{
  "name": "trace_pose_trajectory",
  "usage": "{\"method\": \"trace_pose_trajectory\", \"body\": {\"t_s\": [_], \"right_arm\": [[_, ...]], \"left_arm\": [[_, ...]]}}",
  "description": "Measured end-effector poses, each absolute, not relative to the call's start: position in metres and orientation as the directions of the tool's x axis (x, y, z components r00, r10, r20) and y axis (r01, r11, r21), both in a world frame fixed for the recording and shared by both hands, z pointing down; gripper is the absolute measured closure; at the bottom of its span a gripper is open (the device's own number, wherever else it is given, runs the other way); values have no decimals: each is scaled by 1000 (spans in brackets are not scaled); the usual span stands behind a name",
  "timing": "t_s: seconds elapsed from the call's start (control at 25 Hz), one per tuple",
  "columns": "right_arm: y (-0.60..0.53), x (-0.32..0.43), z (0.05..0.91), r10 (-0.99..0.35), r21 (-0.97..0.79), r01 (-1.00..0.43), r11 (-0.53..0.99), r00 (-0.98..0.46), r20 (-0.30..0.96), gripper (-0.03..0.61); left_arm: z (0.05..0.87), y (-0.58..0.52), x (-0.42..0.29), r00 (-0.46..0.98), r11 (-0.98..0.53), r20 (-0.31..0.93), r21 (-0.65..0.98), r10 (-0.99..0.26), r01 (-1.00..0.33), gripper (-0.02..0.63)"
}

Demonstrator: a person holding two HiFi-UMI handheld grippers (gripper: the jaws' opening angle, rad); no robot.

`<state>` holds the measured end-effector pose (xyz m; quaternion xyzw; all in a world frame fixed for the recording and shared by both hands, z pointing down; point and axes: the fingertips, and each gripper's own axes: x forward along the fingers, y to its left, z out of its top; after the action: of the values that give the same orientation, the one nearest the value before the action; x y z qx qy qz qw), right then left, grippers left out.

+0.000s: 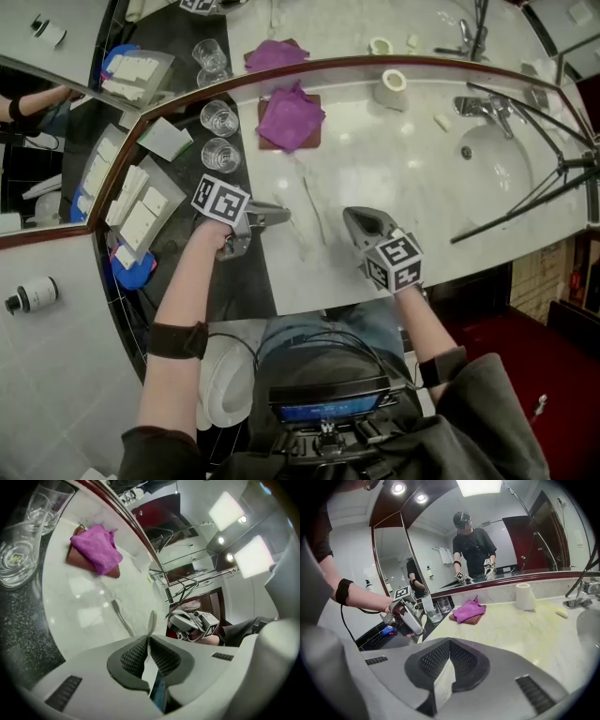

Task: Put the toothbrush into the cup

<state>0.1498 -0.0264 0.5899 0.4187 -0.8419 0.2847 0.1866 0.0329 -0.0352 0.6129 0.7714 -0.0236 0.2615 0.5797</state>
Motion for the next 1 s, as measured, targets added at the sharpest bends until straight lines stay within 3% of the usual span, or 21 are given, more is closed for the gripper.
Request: {"method": "trace_pose_trajectory", "body": {"t_s": [0.72, 1.0], "right_arm": [[-23, 140, 605, -602, -329, -831, 449, -553, 576, 561], [-23, 140, 605, -604, -325, -831, 451, -552, 575, 561]], "left_arm": [[654, -36, 34, 848, -286, 410, 902, 337, -322, 591], [661, -38, 28, 836, -309, 451, 880, 312, -360, 487]]}}
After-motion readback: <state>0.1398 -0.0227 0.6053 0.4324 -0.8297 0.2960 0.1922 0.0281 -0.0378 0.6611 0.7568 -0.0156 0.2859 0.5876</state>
